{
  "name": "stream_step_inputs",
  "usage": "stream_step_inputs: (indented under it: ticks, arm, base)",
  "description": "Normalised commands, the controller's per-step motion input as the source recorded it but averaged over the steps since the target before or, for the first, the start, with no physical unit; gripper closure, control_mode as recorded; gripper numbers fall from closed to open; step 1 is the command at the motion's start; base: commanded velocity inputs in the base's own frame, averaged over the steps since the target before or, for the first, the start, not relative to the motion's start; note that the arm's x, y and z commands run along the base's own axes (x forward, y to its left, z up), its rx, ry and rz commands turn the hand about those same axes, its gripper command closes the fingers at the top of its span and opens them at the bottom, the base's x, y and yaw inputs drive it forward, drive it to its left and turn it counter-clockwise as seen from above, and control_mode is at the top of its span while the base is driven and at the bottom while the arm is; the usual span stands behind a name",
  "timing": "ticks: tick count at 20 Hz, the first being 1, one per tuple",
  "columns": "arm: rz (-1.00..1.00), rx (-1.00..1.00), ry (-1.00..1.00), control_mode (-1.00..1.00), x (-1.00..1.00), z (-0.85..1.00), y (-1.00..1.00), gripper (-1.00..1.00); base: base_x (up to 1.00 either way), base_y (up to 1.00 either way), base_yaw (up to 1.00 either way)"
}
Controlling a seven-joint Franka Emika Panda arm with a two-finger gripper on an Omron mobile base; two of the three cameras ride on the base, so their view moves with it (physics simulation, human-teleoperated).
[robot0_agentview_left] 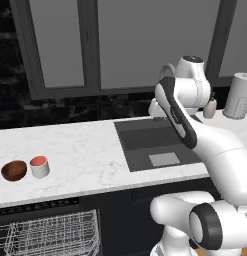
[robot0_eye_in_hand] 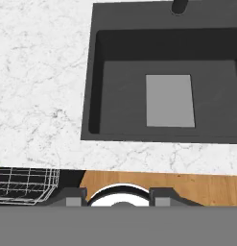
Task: Pick up the cup and bowl from the counter, place them in the dishwasher, and close the dishwasher door.
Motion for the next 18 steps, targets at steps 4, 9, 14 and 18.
stream_step_inputs:
  ticks: [4, 9, 14, 18]
  arm:
    - [0.00, 0.00, 0.00, 1.00, 0.00, 0.00, 0.00, -1.00]
    - [0.00, 0.00, 0.00, 1.00, 0.00, 0.00, 0.00, -1.00]
    - [0.00, 0.00, 0.00, 1.00, 0.00, 0.00, 0.00, -1.00]
    - [0.00, 0.00, 0.00, 1.00, 0.00, 0.00, 0.00, -1.00]
  base:
    - [-0.04, 0.00, 0.00]
    - [-0.13, 0.00, 0.25]
    - [-0.09, -0.07, 0.63]
    - [-0.17, -0.19, 0.75]
